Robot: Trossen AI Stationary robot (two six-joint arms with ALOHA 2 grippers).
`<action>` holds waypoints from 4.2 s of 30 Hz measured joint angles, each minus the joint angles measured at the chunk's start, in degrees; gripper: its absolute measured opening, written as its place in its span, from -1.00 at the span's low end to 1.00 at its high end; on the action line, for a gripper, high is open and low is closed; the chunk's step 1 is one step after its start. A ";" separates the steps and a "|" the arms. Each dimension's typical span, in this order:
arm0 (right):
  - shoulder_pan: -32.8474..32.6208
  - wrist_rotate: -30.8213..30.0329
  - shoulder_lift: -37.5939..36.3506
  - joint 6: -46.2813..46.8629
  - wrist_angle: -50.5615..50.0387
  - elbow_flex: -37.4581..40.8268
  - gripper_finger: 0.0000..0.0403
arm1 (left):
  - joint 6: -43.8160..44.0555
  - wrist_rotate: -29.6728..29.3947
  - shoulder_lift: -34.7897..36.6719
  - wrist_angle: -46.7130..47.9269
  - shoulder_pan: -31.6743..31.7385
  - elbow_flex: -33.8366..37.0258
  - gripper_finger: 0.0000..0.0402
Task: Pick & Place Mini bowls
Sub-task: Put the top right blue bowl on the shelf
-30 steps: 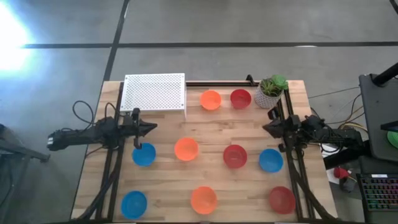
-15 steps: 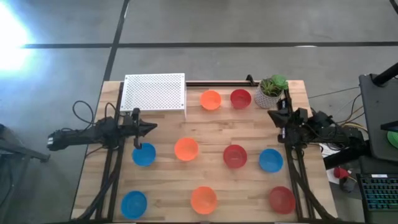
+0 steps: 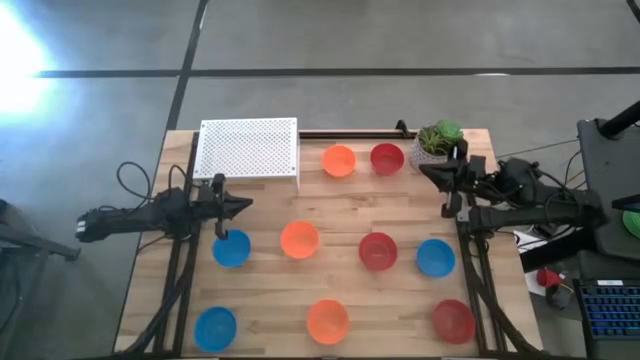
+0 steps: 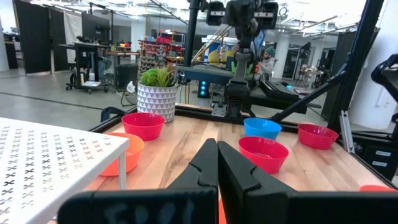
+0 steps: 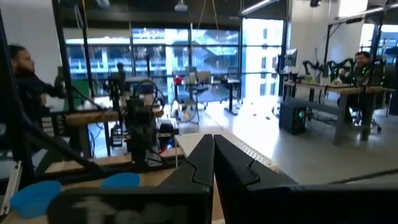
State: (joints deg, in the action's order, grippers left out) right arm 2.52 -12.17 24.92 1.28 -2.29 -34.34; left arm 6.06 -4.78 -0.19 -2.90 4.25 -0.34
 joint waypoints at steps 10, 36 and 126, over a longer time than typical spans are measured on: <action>0.00 0.07 9.13 -4.21 -6.44 -10.03 -0.96 | 2.07 0.00 -0.02 -0.14 0.00 0.00 -1.00; 0.00 0.05 11.18 0.24 -6.42 -11.20 -0.96 | 10.57 0.87 -24.36 51.26 -0.02 -41.47 -1.00; -0.04 8.12 11.15 -0.39 -8.21 -11.28 -0.96 | -9.05 14.21 -79.41 60.05 0.00 -41.98 -0.64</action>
State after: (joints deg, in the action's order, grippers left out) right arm 2.48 -4.05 36.07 0.89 -10.50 -45.62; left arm -2.99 9.43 -79.60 57.14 4.25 -42.32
